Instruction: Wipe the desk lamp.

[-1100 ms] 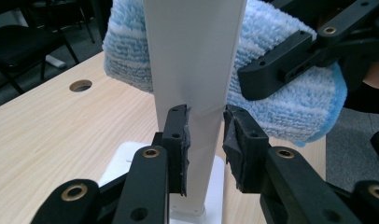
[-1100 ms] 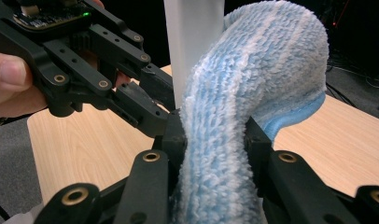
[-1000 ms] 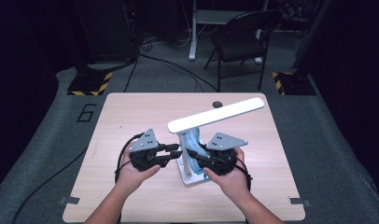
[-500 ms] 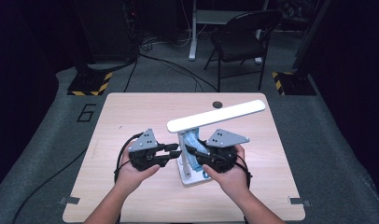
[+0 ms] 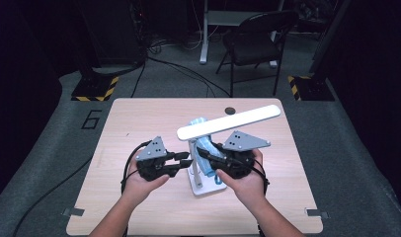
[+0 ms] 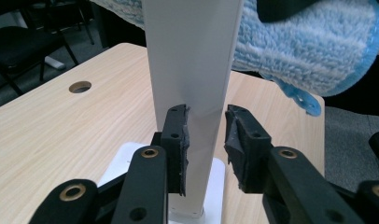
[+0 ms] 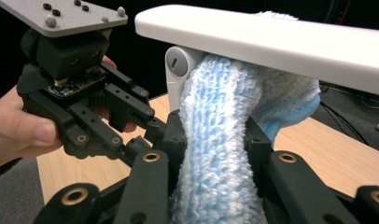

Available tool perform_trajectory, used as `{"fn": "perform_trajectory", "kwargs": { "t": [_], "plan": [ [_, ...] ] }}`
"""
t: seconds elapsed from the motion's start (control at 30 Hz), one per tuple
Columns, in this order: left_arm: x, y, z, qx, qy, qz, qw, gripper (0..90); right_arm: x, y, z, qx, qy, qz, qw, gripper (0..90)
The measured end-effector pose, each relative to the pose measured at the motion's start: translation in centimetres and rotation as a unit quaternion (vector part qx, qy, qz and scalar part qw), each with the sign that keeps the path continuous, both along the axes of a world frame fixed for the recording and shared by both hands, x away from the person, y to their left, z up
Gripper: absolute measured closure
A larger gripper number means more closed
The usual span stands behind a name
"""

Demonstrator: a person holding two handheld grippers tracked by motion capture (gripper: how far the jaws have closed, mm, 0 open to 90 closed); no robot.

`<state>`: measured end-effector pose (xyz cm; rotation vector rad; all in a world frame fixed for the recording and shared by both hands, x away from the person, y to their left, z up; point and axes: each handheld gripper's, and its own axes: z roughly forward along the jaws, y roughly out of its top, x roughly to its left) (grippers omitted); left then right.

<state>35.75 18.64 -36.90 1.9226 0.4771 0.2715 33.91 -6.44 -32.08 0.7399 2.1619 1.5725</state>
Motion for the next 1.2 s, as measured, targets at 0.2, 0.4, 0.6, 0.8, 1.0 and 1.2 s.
{"fn": "perform_trajectory", "kwargs": {
  "t": [0.2,0.4,0.6,0.8,1.0,1.2],
  "plan": [
    [0.3,-0.4,-0.5,0.000,-0.002,0.019,0.9998,54.6,0.1,-0.4,0.2,0.003,-0.002,0.002,1.0000,69.3],
    [0.8,-1.0,-0.8,-0.001,0.004,0.020,0.9998,45.3,0.1,-0.4,0.2,0.005,-0.003,-0.001,1.0000,69.3],
    [1.2,-1.6,-1.3,-0.007,0.003,0.019,0.9998,45.2,0.0,-0.5,0.2,0.007,-0.003,-0.002,1.0000,69.3],
    [1.4,-2.0,-1.8,-0.003,0.003,0.020,0.9998,47.8,0.0,-0.6,0.2,0.009,0.001,-0.002,1.0000,69.4],
    [1.6,-2.3,-2.0,0.000,0.000,0.024,0.9997,51.6,0.0,-0.7,0.1,0.013,-0.004,-0.005,0.9999,69.4],
    [1.4,-2.3,-1.9,0.004,-0.008,0.026,0.9996,52.6,-0.1,-0.9,0.1,0.014,-0.006,-0.006,0.9999,69.4]
  ]
}}
